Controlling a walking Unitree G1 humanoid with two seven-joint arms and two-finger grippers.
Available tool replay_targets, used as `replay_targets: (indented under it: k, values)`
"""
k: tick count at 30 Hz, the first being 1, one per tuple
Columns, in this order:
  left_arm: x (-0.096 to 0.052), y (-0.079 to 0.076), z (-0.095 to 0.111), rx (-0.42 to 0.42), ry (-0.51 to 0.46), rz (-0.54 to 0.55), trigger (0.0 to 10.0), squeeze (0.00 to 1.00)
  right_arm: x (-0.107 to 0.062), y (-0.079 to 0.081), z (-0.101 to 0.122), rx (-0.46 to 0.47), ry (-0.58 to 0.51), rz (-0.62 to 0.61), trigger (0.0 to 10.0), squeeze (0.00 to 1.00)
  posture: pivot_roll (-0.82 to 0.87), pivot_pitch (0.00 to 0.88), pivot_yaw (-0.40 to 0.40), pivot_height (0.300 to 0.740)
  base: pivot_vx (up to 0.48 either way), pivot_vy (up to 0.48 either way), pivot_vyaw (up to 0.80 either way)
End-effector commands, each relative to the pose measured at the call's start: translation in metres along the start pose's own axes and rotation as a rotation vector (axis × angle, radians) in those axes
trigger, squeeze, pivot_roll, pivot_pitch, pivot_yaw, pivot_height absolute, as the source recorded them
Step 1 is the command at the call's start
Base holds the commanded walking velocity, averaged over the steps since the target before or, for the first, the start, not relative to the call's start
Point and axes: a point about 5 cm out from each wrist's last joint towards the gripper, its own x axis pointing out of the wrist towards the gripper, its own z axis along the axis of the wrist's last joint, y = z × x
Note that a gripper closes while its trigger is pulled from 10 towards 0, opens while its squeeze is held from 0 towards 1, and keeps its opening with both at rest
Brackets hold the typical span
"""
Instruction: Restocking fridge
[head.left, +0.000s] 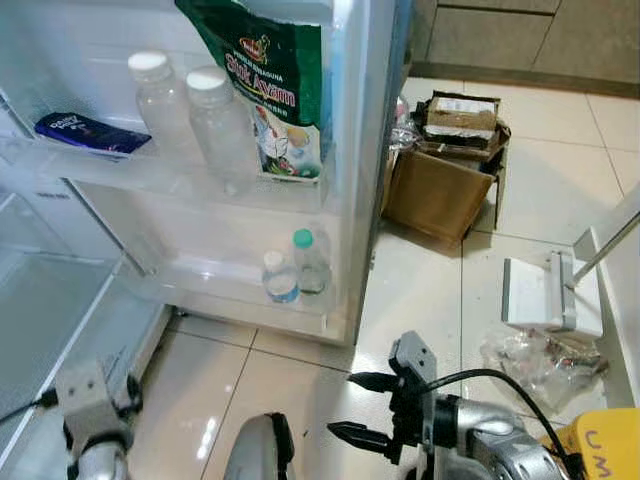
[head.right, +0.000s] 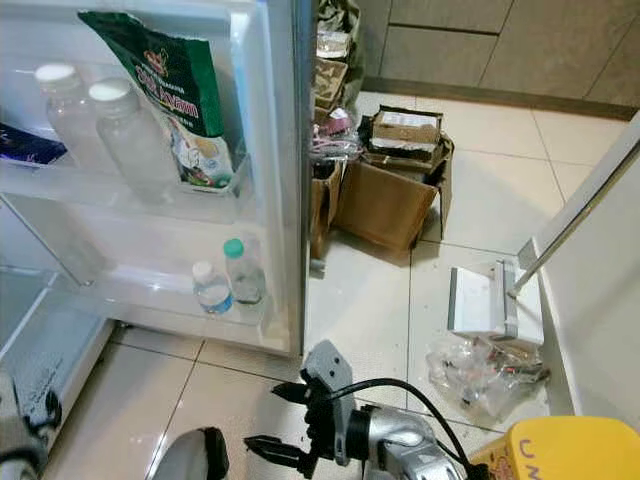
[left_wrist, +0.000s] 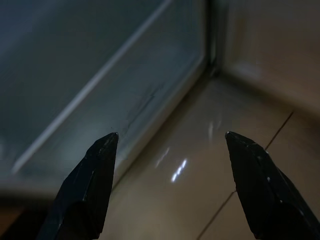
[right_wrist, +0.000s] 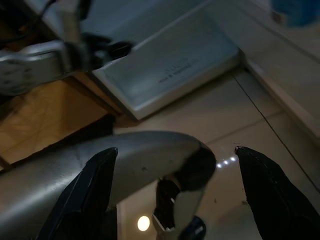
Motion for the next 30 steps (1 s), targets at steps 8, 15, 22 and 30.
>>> replay_targets:
  k: [8, 15, 22, 30]
  values:
    - [-0.035, 0.019, -0.061, 0.056, 0.292, 0.010, 10.0, 0.00, -0.017, -0.013, -0.034, 0.126, 0.037, -0.116, 10.0, 0.00, -0.12, 0.207, 0.049, 0.569, 0.000, 0.000, 0.00]
    - [-0.061, 0.019, -0.094, 0.092, 0.455, -0.039, 10.0, 0.00, -0.036, -0.019, -0.083, 0.281, 0.132, -0.273, 10.0, 0.00, -0.11, 0.184, 0.043, 0.607, 0.000, 0.000, 0.00]
    - [-0.076, 0.018, -0.110, 0.128, 0.548, -0.069, 10.0, 0.00, -0.060, -0.014, -0.124, 0.415, 0.230, -0.414, 10.0, 0.00, -0.11, 0.166, 0.042, 0.636, 0.000, 0.000, 0.00]
    - [-0.081, 0.016, -0.115, 0.136, 0.584, -0.075, 10.0, 0.00, -0.078, -0.016, -0.145, 0.435, 0.323, -0.620, 10.0, 0.00, -0.12, 0.150, 0.040, 0.641, 0.000, 0.000, 0.00]
